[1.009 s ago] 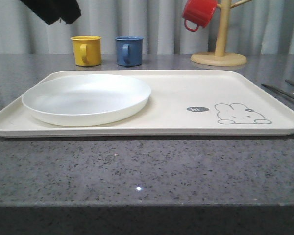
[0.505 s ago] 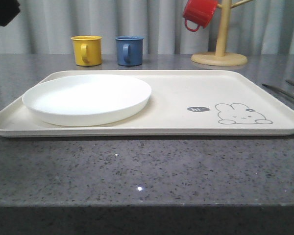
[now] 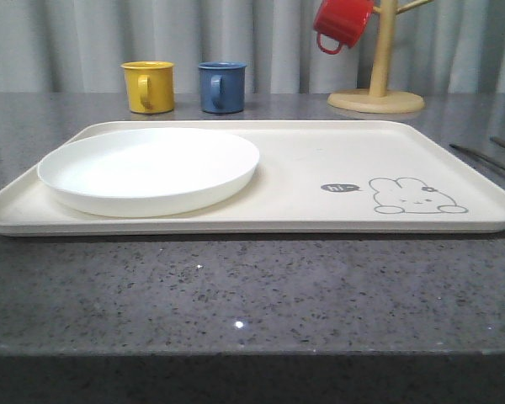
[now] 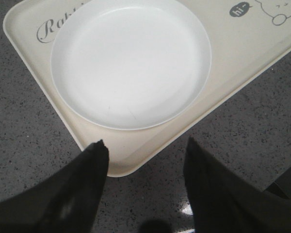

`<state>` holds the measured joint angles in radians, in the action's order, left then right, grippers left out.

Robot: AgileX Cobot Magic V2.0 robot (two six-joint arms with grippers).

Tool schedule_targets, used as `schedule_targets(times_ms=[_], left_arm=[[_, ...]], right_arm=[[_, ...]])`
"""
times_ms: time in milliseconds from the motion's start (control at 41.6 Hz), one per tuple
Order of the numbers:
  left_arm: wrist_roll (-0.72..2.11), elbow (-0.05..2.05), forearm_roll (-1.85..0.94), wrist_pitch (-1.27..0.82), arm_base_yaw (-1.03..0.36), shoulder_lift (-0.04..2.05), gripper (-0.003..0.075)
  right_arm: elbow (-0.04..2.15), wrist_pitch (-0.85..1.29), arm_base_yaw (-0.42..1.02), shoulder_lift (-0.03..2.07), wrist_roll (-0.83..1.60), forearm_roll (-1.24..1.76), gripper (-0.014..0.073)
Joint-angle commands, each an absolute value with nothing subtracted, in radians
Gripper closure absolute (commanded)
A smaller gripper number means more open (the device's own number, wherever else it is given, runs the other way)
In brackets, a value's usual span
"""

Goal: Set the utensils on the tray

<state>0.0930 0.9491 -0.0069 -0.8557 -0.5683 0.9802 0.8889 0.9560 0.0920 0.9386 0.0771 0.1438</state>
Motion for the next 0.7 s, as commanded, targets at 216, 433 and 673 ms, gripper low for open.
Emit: schedule_targets(times_ms=[216, 433, 673], left_arm=[[0.082, 0.973, -0.007, -0.794, -0.575, 0.972, 0.0351], [0.082, 0.973, -0.007, -0.794, -0.575, 0.972, 0.0351], [0.082, 0.973, -0.007, -0.794, -0.575, 0.972, 0.0351]], right_arm=[[1.098, 1.003, 0.088, 1.271, 0.0, 0.086, 0.0202], [1.203, 1.004, 0.088, 1.444, 0.0, 0.07, 0.0202], [1.29, 1.005, 0.088, 1.57, -0.07, 0.02, 0.0202]])
